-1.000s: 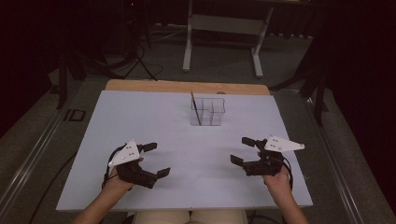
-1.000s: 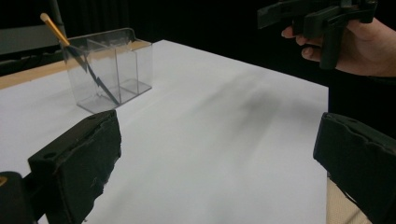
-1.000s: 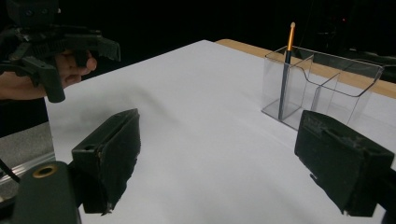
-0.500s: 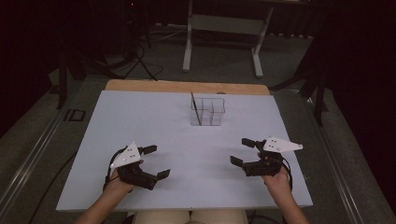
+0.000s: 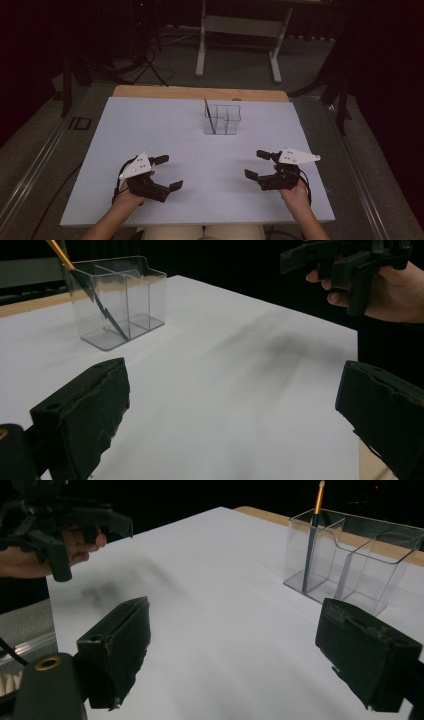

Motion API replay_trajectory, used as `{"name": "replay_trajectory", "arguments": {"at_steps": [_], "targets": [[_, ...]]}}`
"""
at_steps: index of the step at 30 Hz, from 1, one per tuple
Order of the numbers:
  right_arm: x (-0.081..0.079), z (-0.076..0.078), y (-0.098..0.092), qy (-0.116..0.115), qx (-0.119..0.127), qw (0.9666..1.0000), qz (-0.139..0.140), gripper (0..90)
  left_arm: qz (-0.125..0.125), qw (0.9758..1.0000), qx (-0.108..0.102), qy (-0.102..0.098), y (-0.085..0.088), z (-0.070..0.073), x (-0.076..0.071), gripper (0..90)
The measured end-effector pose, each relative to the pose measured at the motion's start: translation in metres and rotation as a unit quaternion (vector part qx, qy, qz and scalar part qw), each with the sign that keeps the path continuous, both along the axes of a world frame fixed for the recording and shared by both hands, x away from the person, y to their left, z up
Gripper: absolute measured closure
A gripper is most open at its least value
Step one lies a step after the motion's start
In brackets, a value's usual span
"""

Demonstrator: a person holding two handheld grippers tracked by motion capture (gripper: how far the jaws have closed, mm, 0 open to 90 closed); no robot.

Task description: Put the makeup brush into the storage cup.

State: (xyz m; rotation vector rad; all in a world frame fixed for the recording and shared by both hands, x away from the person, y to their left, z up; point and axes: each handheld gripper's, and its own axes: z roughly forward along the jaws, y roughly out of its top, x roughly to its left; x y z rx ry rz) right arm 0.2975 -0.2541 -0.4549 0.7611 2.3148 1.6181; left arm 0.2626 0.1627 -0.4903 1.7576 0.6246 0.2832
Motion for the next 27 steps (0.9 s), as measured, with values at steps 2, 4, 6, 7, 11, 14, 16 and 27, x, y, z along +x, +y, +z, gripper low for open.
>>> {"name": "replay_trajectory", "arguments": {"at_steps": [2,4,6,7,11,14,16,27], "targets": [[-0.0002,-0.0010,0.0007,0.000,-0.001,1.0000,0.001,14.4,0.001,1.0000,-0.002,-0.001,0.0001,0.0006,0.0000,2.0],[-0.0002,-0.0017,0.0005,0.000,-0.001,1.0000,0.001,14.4,0.002,1.0000,-0.001,-0.002,0.0005,0.0007,-0.0001,2.1],[-0.0002,-0.0020,0.0000,0.001,-0.001,1.0000,0.001,14.4,0.003,1.0000,-0.001,-0.001,0.0013,0.0002,0.0000,2.1],[-0.0001,-0.0022,-0.0004,0.001,-0.001,1.0000,0.002,14.4,0.003,1.0000,-0.002,-0.001,0.0017,0.0000,0.0001,2.0],[-0.0002,-0.0037,-0.0004,0.002,-0.002,1.0000,0.001,14.4,0.004,1.0000,-0.004,0.004,0.0035,-0.0012,0.0005,2.1],[-0.0002,-0.0050,0.0003,0.004,-0.004,1.0000,0.004,14.4,0.004,1.0000,-0.003,0.005,0.0038,-0.0019,0.0002,2.0],[-0.0001,-0.0053,0.0005,0.003,-0.006,1.0000,0.003,14.4,0.004,1.0000,-0.002,0.004,0.0039,-0.0021,0.0001,2.0],[0.0006,-0.0059,-0.0008,0.007,-0.003,1.0000,0.002,14.4,0.004,1.0000,0.000,0.001,0.0044,-0.0029,-0.0006,2.1]]}}
